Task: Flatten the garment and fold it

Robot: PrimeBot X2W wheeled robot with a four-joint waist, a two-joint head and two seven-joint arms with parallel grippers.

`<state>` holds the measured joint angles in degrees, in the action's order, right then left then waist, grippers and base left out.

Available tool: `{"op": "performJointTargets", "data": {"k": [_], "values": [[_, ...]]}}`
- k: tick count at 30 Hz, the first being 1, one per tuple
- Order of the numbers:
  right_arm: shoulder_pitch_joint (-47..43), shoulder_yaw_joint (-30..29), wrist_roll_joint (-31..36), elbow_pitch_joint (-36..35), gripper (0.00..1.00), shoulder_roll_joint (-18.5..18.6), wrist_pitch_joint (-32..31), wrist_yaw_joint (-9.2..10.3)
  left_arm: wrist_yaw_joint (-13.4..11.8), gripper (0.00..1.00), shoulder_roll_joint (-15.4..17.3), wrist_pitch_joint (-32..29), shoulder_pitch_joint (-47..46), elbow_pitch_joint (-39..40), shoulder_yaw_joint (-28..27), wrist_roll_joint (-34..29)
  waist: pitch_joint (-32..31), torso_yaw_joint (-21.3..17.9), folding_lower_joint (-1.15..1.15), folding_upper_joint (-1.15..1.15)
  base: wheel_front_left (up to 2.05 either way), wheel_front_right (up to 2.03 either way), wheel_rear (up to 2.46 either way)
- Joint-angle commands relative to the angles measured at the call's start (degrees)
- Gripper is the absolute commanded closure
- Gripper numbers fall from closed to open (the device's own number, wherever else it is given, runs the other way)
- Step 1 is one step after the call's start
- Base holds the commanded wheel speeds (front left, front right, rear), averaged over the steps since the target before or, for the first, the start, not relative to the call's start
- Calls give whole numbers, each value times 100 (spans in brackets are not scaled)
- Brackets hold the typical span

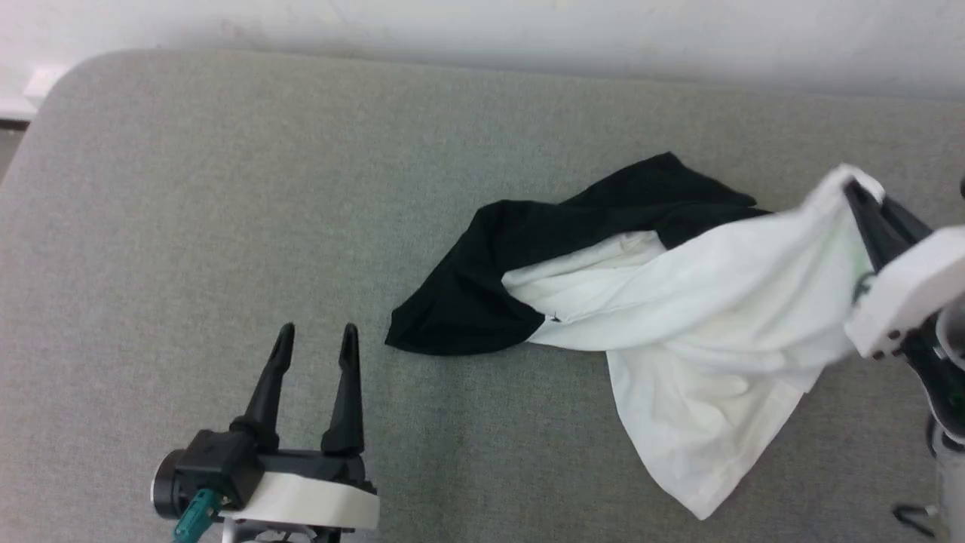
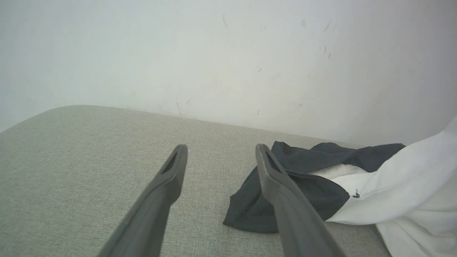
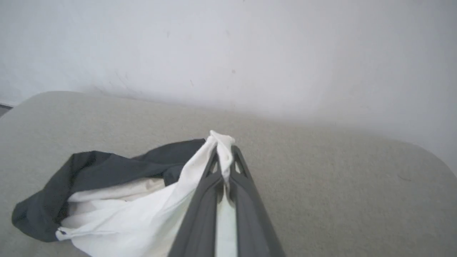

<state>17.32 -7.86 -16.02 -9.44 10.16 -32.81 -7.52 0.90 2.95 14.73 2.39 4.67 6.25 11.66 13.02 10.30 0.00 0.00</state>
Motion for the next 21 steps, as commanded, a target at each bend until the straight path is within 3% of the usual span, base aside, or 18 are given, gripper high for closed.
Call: {"op": "performJointTargets", "data": {"k": [1,7,12,18,21], "values": [[205,190,-98,-186,100,3,-37,3,-26,0,-7,27,95,6,-74,17,-412,-144,0,0,0,0,0],[820,1534,-639,-736,100,-201,-304,3,-13,0,-7,27,362,29,-299,-33,-858,-118,0,0,0,0,0],[788,2883,-1333,-813,100,-505,-642,3,-51,0,-7,27,564,132,-375,-77,-1044,56,0,0,0,0,0],[19,4110,-1874,-374,100,-670,-720,3,-98,0,-7,27,758,246,-429,-93,-1021,346,0,0,0,0,0],[-470,4400,-1904,192,100,-691,-670,3,-83,0,-7,27,761,248,-387,-79,-947,507,0,0,0,0,0]]}}
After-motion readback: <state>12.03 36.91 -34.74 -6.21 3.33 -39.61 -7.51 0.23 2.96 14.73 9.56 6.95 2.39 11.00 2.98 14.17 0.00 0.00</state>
